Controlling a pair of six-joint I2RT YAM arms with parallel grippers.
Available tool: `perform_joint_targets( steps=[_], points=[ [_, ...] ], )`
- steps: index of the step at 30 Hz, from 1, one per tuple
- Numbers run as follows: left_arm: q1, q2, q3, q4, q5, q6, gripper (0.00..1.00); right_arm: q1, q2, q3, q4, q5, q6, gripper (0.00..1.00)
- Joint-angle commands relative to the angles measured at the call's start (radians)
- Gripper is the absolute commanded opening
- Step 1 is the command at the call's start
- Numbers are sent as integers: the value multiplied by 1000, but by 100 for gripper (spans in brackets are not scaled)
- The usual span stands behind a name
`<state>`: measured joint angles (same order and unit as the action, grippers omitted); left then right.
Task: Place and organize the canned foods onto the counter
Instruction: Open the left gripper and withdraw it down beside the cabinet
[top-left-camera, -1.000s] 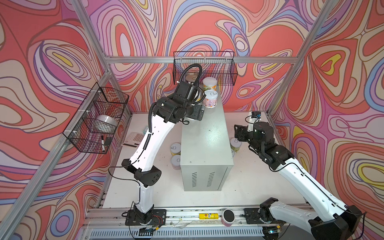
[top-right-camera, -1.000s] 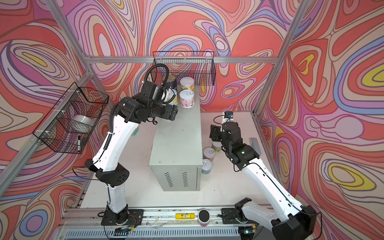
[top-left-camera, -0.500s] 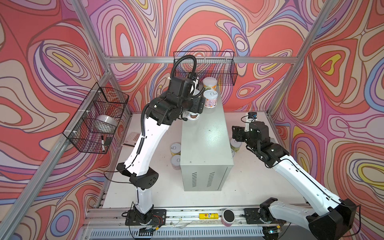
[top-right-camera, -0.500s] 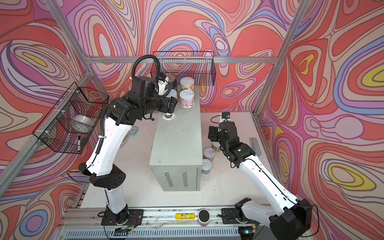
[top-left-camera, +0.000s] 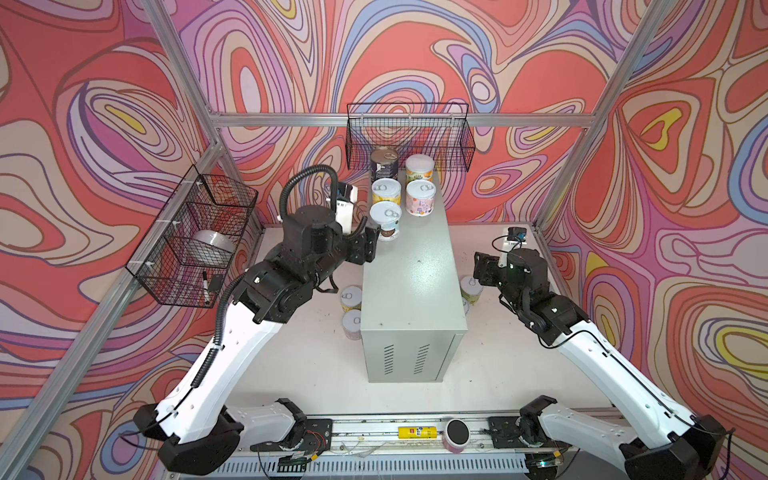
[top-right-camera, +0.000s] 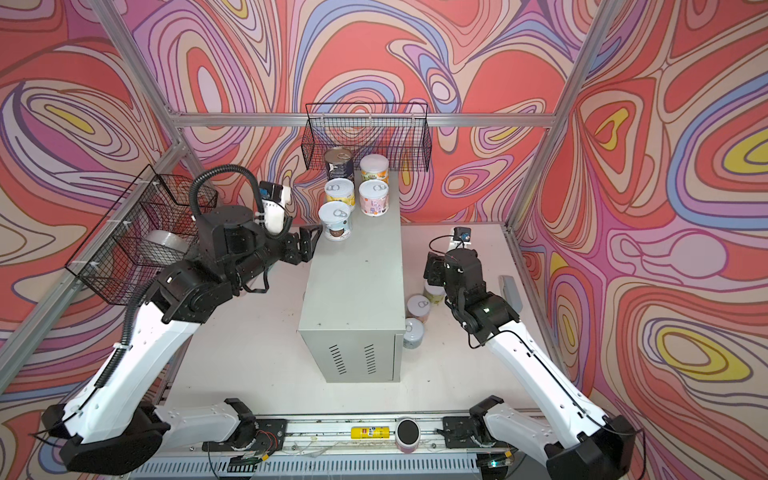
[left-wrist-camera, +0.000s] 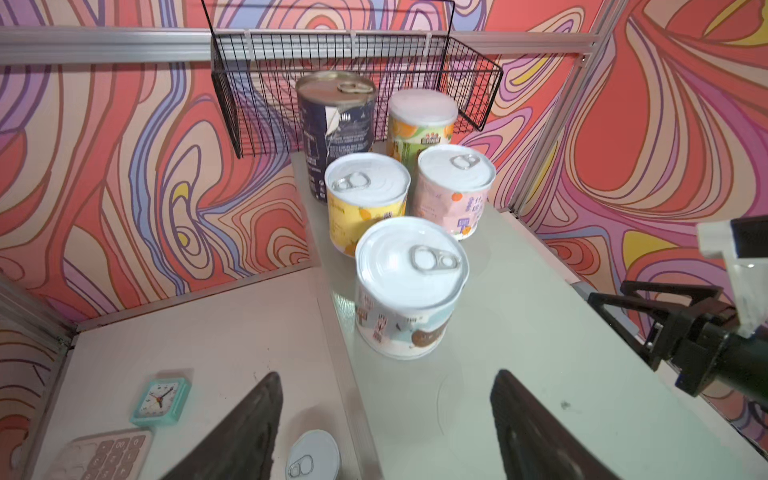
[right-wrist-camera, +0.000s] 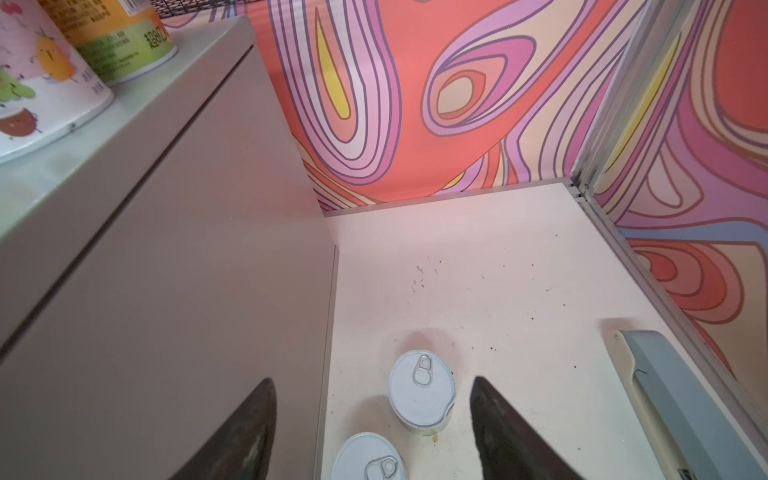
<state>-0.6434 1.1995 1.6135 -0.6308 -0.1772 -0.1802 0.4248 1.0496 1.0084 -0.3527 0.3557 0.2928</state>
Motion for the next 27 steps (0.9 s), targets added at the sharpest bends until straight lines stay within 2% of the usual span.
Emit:
perform_joint_targets(
  steps=[1, 6, 13, 15, 18, 21, 23, 27],
  points=[
    [-9, -106, -103, 78, -31, -31, 82, -6, -12, -19, 6, 24, -35, 74],
    [-10, -189, -191, -11, -150, -10, 100, -14, 28, 11, -18, 6, -84, 74],
    [-10, -254, -277, -87, -340, -57, 100, -16, 41, -1, 46, 35, -82, 79],
    [-10, -266, -337, -49, -345, -38, 100, -16, 52, -2, 52, 42, -71, 79],
    [-10, -260, -399, 13, -308, 0, 100, -16, 89, 2, 33, -8, -94, 81],
    [-10, -248, -422, 36, -346, -8, 100, -16, 126, -5, 21, -62, -106, 84],
    [-10, -267, -463, 74, -371, -15, 100, -16, 121, -25, 30, -43, -56, 84],
    [33, -271, -444, -40, -395, -163, 100, -25, 101, -55, 42, 3, 36, 83]
  ],
)
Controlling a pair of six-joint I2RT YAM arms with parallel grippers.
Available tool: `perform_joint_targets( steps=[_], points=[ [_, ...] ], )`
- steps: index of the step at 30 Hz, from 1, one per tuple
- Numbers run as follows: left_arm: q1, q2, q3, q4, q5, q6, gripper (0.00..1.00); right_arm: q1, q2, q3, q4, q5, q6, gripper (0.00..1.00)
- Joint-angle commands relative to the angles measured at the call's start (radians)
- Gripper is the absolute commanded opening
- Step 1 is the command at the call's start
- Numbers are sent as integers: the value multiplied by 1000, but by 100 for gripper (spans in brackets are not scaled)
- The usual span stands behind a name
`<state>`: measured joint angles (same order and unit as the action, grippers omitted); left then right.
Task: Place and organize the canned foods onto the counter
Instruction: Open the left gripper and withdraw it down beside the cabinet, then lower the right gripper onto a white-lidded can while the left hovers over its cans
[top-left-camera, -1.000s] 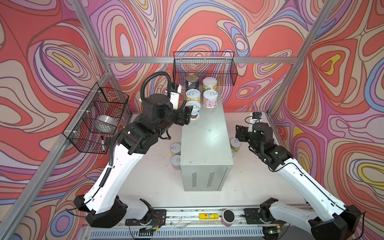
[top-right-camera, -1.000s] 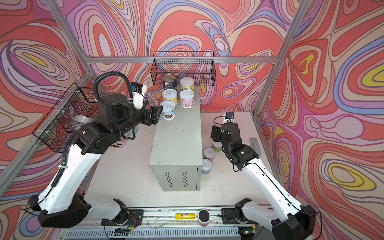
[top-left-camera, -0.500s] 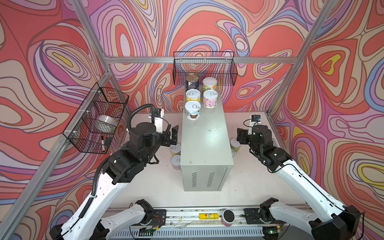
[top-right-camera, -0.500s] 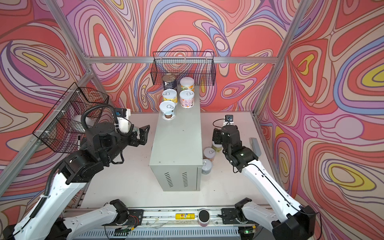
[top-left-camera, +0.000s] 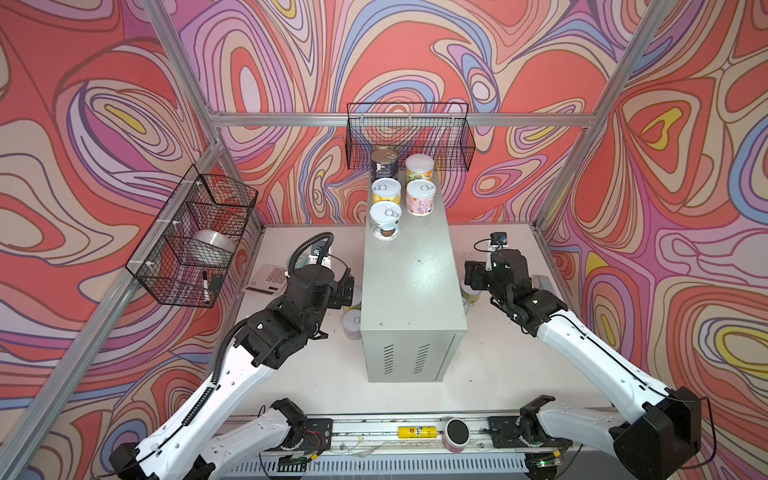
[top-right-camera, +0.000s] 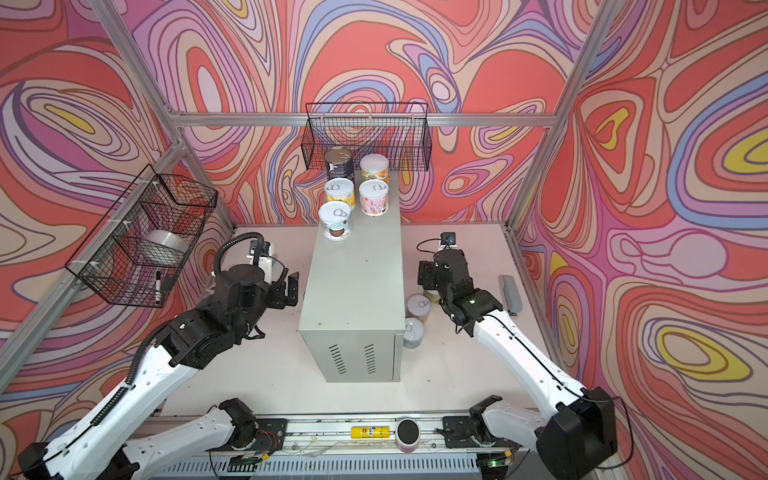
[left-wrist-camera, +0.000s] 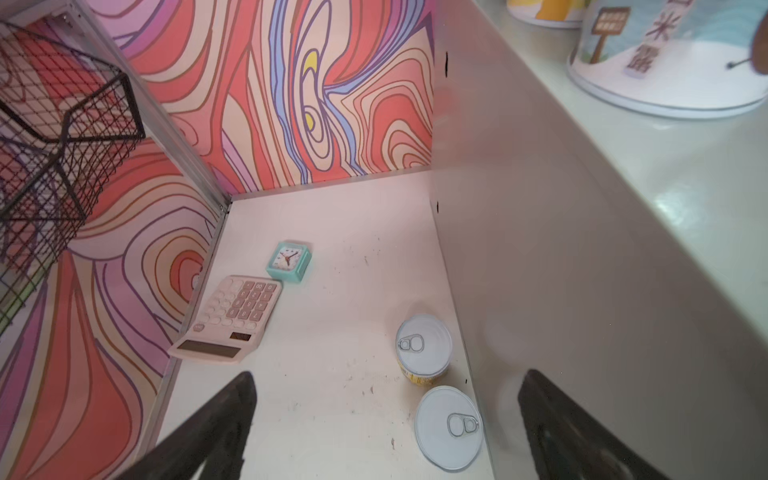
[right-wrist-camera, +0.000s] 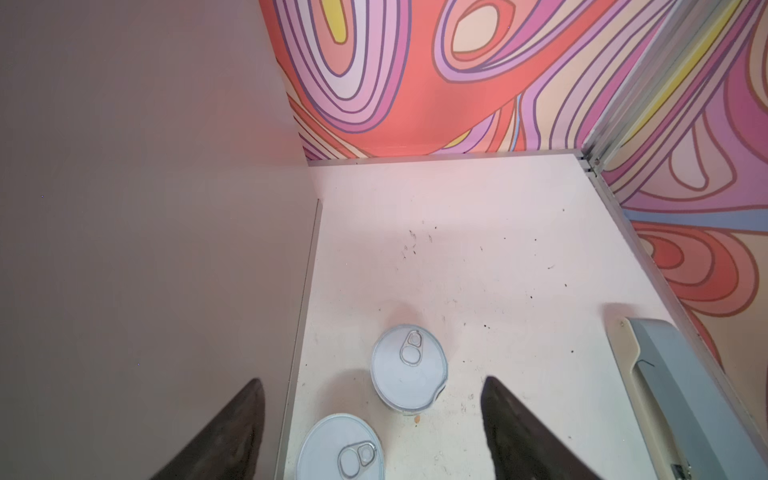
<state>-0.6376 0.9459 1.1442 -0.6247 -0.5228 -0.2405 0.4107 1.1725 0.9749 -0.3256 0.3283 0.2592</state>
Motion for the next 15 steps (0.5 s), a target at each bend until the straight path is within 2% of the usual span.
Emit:
perform_joint_targets(
  steps=[1, 6, 11, 15],
  points=[
    [33, -15, 24, -65, -43, -117, 100, -10, -22, -31, 28, 27, 70, 83],
    [41, -49, -34, -11, 52, -120, 98, -10, -2, -34, 32, -10, 90, 81],
    [41, -27, -38, -11, 82, -121, 97, -15, -48, -115, 81, -53, 127, 79],
    [45, -21, -87, 17, 108, -144, 96, -24, -51, -119, 49, -62, 111, 79]
  ],
)
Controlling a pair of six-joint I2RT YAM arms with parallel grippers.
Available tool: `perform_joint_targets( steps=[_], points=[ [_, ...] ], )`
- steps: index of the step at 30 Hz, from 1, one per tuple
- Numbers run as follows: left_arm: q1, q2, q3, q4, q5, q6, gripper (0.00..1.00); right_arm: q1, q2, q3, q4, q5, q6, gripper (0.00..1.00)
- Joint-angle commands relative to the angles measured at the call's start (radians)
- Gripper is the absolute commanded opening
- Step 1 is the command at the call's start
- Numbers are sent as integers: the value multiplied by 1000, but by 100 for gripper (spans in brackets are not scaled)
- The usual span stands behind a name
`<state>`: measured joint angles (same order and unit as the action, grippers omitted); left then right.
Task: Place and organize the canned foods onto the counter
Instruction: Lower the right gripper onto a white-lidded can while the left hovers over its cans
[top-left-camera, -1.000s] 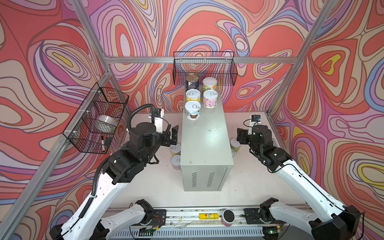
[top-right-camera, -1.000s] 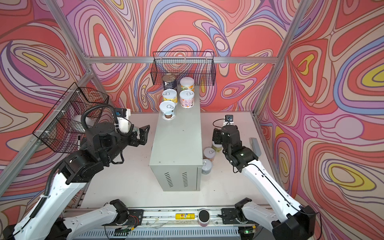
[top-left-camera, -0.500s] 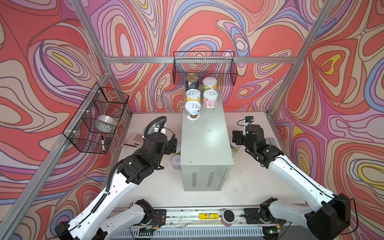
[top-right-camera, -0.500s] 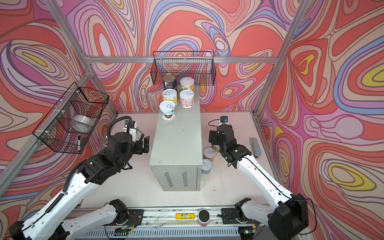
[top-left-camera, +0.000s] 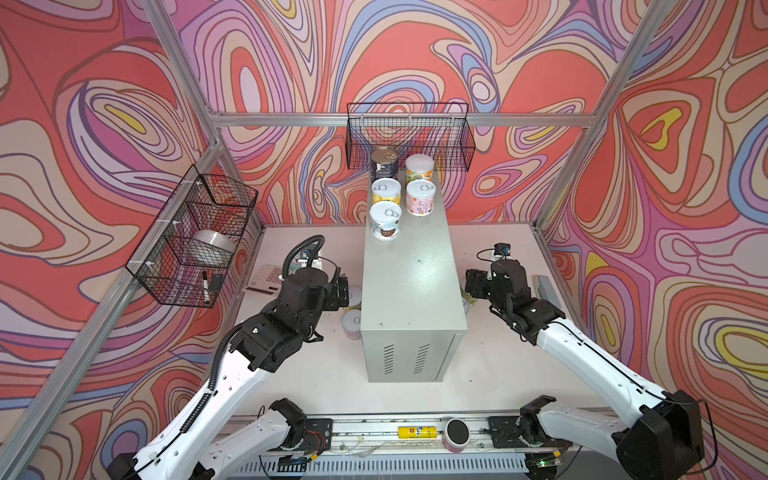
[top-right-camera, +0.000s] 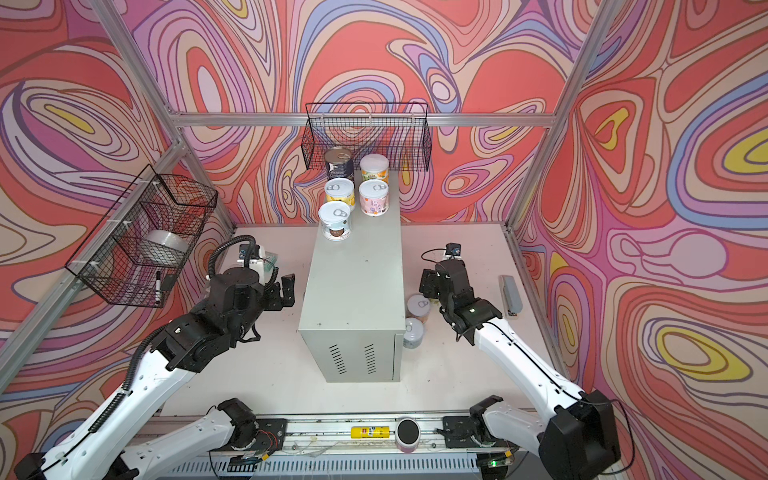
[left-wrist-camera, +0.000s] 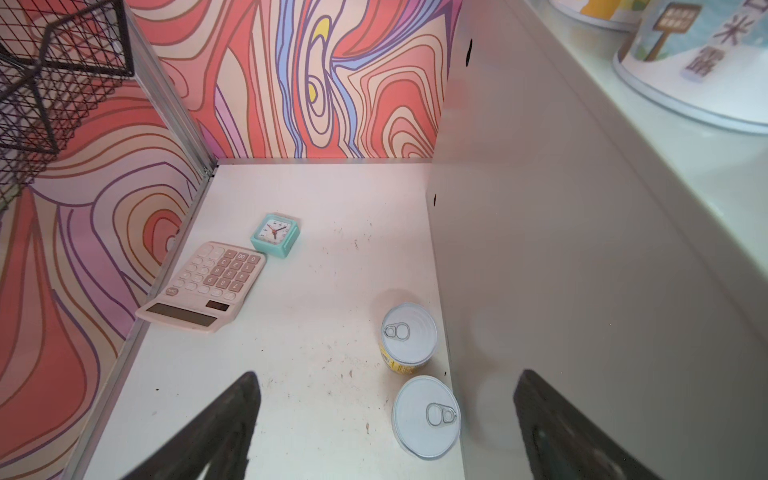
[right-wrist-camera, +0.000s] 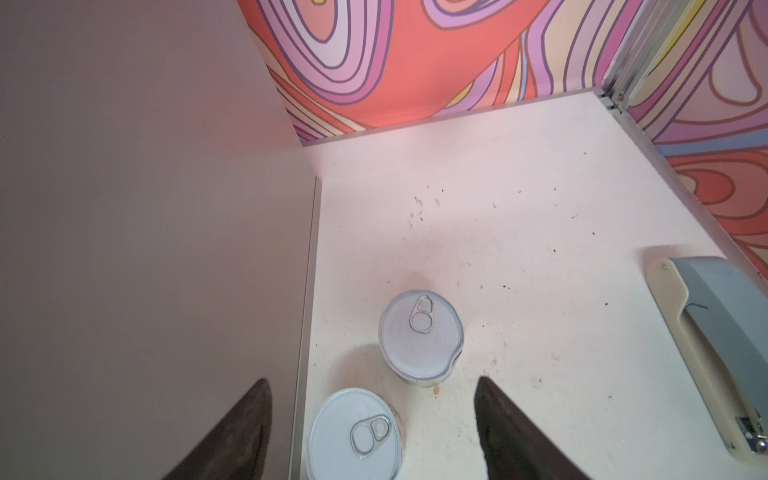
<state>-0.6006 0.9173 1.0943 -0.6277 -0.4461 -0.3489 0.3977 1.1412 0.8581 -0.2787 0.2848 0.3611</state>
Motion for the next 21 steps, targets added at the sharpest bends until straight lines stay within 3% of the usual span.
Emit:
perform_joint_targets(
  steps=[1, 8, 14, 21],
  points=[
    [10, 8, -50, 31, 44, -44, 96, -15, -22, -4, -4, -16, 4, 79],
    [10, -6, -164, 116, 80, -81, 94, -62, -54, -61, 39, -26, 21, 78],
    [24, -40, -234, 197, 94, -26, 94, -68, -58, -119, 84, -49, 61, 78],
    [95, 15, -245, 236, 212, -25, 94, -69, -81, -139, 59, -38, 102, 77]
  ],
)
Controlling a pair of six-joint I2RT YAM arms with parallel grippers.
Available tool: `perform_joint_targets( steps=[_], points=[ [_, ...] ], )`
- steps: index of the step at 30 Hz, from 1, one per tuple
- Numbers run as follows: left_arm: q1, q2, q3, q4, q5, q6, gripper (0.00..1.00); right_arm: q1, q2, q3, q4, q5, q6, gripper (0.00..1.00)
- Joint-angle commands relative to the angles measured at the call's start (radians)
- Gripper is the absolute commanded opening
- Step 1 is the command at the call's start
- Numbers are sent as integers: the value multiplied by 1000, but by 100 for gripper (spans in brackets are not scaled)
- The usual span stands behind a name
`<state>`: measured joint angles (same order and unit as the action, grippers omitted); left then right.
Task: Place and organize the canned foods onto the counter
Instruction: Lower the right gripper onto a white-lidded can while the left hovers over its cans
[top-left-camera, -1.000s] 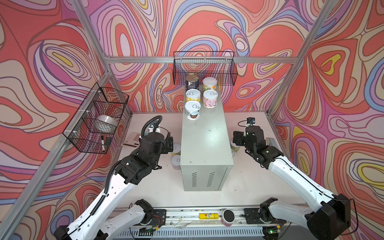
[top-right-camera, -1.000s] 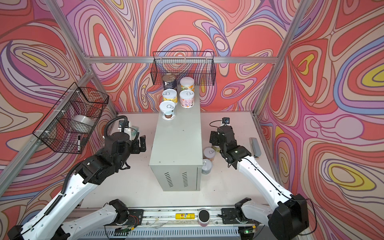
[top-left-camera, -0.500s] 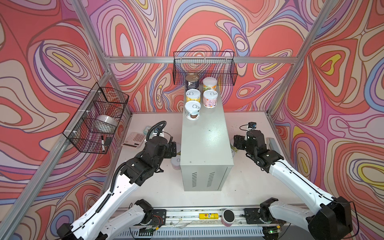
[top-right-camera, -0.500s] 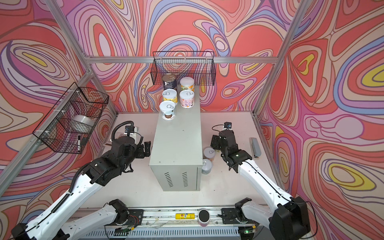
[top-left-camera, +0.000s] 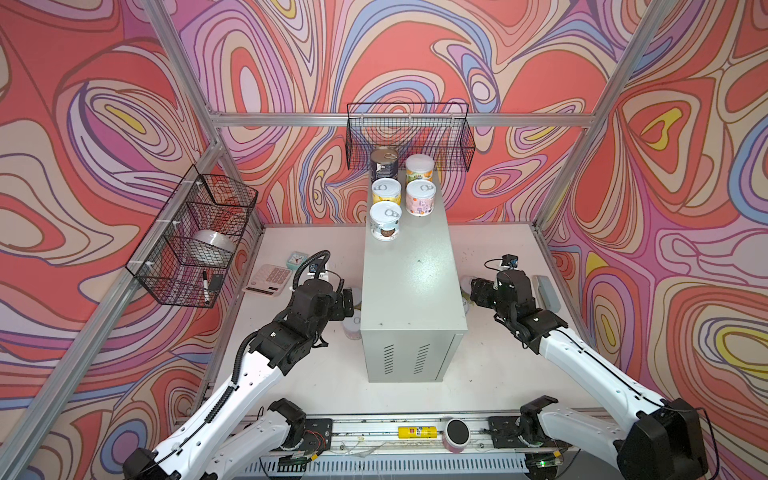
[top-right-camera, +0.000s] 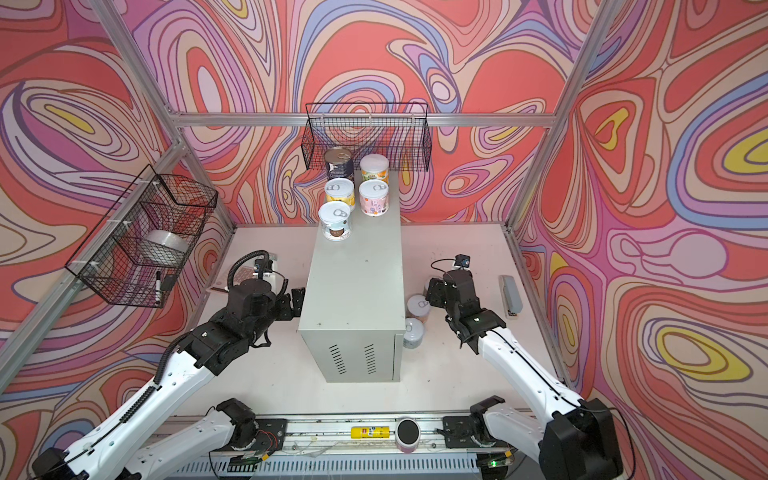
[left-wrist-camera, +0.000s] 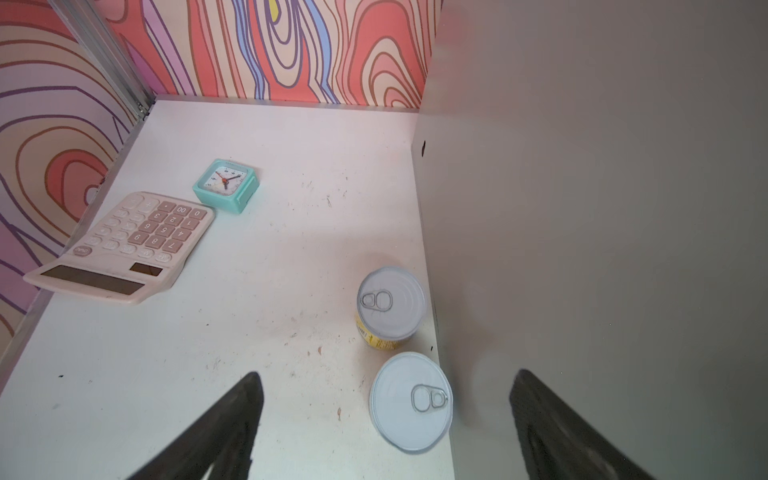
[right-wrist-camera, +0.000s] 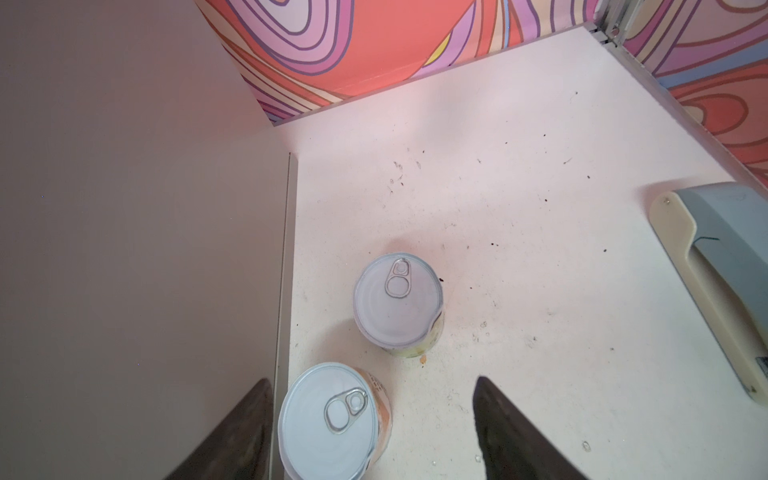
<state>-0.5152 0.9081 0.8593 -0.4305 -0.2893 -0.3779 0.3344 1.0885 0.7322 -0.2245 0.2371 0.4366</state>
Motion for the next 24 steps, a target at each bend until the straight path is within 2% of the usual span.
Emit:
perform_joint_targets(
  steps=[1, 5, 9, 15, 24],
  points=[
    [9, 32, -14, 40, 66, 7, 94, -5, -31, -18, 5, 17, 21, 78],
    [10, 17, -90, 108, 83, -42, 93, -5, -13, -32, 19, 40, -18, 78],
    [9, -29, -133, 118, 52, -78, 93, -5, 44, -6, 1, 46, -42, 78],
    [10, -6, -138, 111, 13, -33, 92, -8, 106, 5, 45, 54, -67, 79],
    [17, 20, -145, 191, 68, -38, 93, -43, 192, 21, 122, 5, -46, 78]
  ],
)
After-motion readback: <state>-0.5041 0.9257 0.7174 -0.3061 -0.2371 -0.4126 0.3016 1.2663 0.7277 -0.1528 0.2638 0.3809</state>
